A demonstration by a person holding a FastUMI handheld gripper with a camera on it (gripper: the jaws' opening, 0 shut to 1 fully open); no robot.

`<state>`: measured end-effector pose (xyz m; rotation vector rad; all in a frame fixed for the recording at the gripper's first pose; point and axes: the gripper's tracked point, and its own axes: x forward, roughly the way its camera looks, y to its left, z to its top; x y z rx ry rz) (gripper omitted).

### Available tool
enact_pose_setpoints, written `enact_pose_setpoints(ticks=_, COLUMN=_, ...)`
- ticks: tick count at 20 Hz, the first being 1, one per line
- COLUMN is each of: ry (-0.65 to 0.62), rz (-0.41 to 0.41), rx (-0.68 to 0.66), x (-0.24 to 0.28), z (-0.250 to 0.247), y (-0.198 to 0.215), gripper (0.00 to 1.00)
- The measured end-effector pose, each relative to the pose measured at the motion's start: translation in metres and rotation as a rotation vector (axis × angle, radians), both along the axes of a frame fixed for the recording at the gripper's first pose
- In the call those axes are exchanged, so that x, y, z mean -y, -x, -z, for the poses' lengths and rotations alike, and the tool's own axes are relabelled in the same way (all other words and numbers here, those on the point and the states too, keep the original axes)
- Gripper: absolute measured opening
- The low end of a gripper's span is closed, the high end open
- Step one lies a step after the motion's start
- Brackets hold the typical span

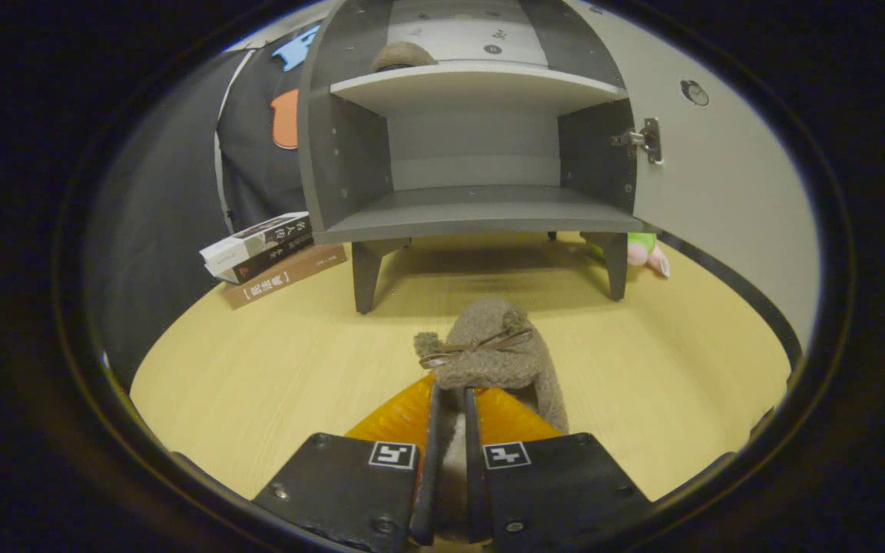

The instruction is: Open the shoe cabinet door, grab the shoes and put them into the shoe cabinet, then close the shoe cabinet door.

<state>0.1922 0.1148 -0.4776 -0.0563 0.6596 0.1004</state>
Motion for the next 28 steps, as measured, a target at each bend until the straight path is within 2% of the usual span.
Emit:
enact_pose_setpoints(ticks=3, ry=-0.043, rz=-0.023, rx=0.017, x=-0.005, z=0.005, y=-0.010, gripper=0.18)
enact_pose_setpoints(ticks=6, ry=-0.006, rz=-0.048, rx=0.163, x=0.002, z=-0.017, y=-0.009, gripper=0.06)
enact_pose_setpoints(ticks=8, ry=0.005, rz=-0.087, rx=0.248, x=0.002, z=-0.025, y=-0.001, gripper=0.04)
enact_pose_setpoints(ticks=16, ry=0.047, rz=-0.122, rx=0.404, x=0.005, z=-0.071, y=0.011, gripper=0.04)
enact_pose_setpoints(ticks=21, ry=0.047, rz=-0.170, rx=0.537, x=-0.014, z=-0.137, y=0.019, gripper=0.04)
enact_pose_setpoints(ticks=28, ry=-0.017, rz=-0.230, rx=0.616, x=-0.042, z=-0.254, y=0.024, gripper=0.04)
